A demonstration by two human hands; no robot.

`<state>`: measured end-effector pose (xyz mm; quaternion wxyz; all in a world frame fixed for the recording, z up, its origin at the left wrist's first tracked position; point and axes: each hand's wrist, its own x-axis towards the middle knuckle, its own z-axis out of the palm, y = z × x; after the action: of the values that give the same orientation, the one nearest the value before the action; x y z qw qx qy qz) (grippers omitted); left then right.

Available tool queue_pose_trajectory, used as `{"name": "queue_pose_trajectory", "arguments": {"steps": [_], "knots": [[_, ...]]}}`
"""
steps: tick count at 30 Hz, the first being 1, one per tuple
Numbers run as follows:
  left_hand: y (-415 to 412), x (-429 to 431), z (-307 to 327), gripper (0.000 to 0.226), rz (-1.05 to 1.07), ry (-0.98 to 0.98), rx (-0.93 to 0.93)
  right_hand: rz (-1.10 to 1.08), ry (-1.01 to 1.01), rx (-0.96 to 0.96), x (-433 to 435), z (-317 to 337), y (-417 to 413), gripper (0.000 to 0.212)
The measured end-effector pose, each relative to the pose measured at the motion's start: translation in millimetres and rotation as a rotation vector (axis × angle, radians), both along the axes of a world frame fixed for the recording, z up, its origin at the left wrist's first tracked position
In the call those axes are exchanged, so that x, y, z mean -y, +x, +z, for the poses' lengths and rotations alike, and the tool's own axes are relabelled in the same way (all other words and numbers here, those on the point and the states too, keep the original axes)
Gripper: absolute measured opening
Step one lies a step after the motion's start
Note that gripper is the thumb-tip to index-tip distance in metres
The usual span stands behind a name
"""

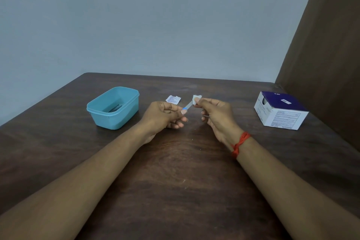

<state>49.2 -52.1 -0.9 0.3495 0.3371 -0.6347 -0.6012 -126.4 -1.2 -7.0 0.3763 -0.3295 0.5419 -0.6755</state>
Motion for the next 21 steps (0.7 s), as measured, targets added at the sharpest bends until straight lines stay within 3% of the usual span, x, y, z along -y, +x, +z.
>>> {"name": "queue_pose_trajectory", "arguments": {"steps": [21], "knots": [[3.2,2.2,0.0,0.018,-0.085,-0.017,0.021,-0.017,-0.018,-0.046,2.9,-6.5,-3.8,0.013]]}}
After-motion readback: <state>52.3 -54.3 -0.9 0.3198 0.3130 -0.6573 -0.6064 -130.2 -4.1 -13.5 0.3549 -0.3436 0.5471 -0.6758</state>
